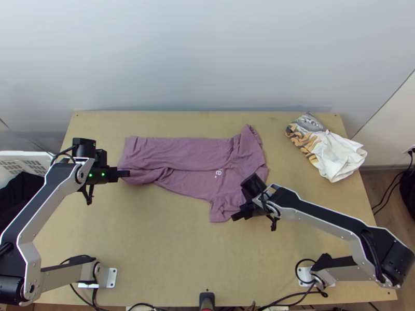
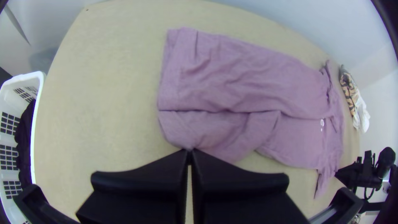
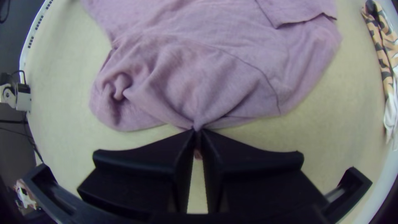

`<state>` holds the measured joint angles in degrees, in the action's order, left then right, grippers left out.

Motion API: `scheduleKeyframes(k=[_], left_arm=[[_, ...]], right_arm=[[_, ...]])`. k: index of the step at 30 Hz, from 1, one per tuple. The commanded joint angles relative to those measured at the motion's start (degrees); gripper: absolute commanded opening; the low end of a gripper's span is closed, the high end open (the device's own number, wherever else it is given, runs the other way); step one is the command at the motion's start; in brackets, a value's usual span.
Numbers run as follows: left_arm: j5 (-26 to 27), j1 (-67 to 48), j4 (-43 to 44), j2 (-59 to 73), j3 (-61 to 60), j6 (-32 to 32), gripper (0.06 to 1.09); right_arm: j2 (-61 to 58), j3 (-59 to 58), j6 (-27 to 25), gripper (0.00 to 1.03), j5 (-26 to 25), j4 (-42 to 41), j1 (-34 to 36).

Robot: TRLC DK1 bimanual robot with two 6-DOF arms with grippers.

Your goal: Fold the t-shirt

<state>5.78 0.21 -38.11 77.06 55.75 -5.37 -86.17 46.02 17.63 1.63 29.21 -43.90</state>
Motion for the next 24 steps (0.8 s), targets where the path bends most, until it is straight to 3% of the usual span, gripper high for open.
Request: scheduleKeyframes(k=[1, 11, 24], left_arm=[[0.11, 0.67, -1.36, -0.42, 1.12, -0.08, 0.1], [0.37, 3.4, -3.03, -3.32, -0.29, -0.26, 0.1], [1.95, 5.86, -6.45, -4.37, 0.68, -0.26, 0.1]], right_arm=[[2.85, 0.65, -1.81, 0.03, -3.39, 0.23, -0.31], [11.29, 5.57, -2.16, 0.03, -2.77, 9.28, 7.25], [14.89, 9.53, -2.51, 0.03, 0.83, 12.71, 13.31]])
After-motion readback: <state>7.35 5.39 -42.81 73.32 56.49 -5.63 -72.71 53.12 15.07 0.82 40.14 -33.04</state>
